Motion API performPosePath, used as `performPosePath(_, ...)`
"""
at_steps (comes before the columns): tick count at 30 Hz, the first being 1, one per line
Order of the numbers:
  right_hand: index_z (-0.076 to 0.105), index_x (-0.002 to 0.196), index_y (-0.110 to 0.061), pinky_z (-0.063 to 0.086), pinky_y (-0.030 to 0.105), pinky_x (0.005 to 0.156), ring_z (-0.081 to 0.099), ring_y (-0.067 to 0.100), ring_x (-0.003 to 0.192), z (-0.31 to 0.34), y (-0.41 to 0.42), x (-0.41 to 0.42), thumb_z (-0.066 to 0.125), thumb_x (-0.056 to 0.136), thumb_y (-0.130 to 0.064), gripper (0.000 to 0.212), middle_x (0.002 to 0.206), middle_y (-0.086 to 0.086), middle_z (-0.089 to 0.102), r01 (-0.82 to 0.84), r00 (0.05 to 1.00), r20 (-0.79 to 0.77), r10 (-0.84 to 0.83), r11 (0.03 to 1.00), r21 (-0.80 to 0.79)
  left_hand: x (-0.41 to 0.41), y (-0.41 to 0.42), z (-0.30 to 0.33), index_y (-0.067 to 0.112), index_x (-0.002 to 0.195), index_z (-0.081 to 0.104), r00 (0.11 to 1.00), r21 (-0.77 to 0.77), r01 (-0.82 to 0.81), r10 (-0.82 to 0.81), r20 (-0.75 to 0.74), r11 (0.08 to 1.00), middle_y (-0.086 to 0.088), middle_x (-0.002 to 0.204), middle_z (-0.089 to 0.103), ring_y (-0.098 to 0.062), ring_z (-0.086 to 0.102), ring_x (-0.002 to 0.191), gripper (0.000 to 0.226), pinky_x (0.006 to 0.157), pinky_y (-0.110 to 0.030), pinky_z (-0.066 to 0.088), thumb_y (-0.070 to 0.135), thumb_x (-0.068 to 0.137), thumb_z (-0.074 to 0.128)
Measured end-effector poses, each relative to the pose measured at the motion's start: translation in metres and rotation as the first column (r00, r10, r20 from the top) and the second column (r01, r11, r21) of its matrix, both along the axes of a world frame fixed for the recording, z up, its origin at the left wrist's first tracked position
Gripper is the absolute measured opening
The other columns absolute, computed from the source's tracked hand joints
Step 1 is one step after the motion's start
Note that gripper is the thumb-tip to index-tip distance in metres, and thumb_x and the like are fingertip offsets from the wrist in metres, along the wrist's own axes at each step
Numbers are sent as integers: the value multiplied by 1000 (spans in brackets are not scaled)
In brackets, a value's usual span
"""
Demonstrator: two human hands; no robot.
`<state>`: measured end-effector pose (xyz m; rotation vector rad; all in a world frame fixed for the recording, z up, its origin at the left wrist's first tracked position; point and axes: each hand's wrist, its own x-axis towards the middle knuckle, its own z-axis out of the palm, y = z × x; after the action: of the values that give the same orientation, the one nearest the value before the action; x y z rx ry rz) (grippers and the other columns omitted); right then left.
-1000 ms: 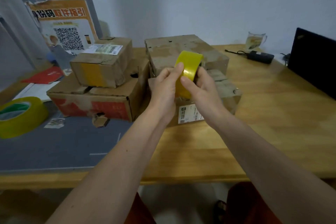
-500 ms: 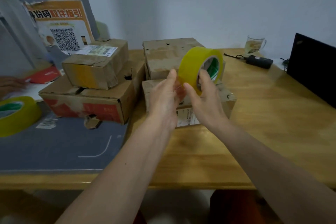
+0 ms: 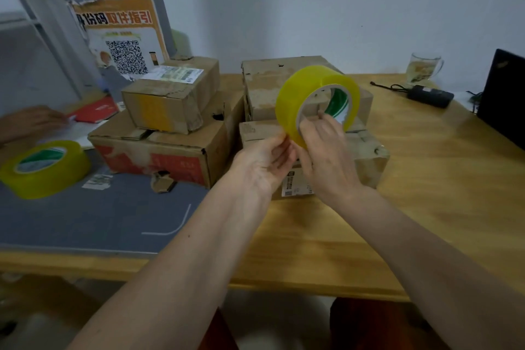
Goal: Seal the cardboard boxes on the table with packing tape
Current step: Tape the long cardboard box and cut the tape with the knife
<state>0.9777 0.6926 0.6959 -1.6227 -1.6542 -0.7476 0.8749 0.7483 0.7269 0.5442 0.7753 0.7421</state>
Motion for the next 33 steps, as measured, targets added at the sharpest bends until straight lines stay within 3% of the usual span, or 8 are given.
performPosePath(6,62,109,1,44,44,96,55,34,109,5,-8,11,63,89,-16,27,111,17,63,-70,987,136,89,988,-139,0,14,-4,0,86,63,992,146,-65,80,-99,987,-9,50,63,-16,65,54,16,54,-31,60,-12,90,54)
performPosePath(8,66,104,0,46,39,81,58,33,95,7,-14,13,59,91,-17,23,99,17,65,-129,983,123,134,991,-48,1,21,-1,-5,95,62,977,225,-121,155,-143,967,-8,46,56,-13,60,45,19,63,-38,60,-17,88,50)
performPosePath(10,66,89,4,45,38,66,56,30,77,10,-19,13,62,89,-10,14,82,17,61,-148,986,97,135,978,145,2,25,6,-4,91,67,974,281,-108,158,-162,954,-13,63,63,-18,66,62,22,74,-44,60,-16,89,49)
performPosePath(13,55,86,4,42,34,62,45,21,74,23,-19,12,70,84,-15,24,81,13,49,-53,981,-153,116,929,367,1,31,16,4,60,71,975,340,-60,129,-183,939,-13,65,71,-24,70,72,39,69,-41,62,-10,91,52)
performPosePath(17,34,138,-5,43,34,100,42,20,126,49,-15,13,78,69,-28,85,133,6,39,-61,799,-569,196,967,247,-1,37,27,2,71,69,960,472,63,75,-268,880,-11,67,73,-22,72,70,28,67,-36,61,-7,94,54)
performPosePath(19,41,136,-16,46,21,94,46,12,123,62,-15,15,73,67,-21,77,128,-4,47,-165,692,-671,266,963,211,-3,37,33,0,77,70,948,535,149,33,-316,832,-15,81,74,-23,73,77,27,68,-35,61,-5,96,51)
performPosePath(23,48,99,-23,42,18,61,56,19,90,70,-14,20,76,73,-15,39,88,-9,50,-175,777,-604,179,982,66,-7,46,49,1,71,68,922,595,209,46,-383,776,-12,70,74,-20,74,66,32,60,-32,60,-8,95,49)
performPosePath(33,39,95,-17,33,29,54,49,21,72,79,-22,23,74,77,-12,40,75,-5,43,-48,899,-437,37,999,-15,-4,50,55,13,48,69,881,654,316,43,-471,687,-8,63,70,-20,67,65,54,64,-32,60,-8,95,52)
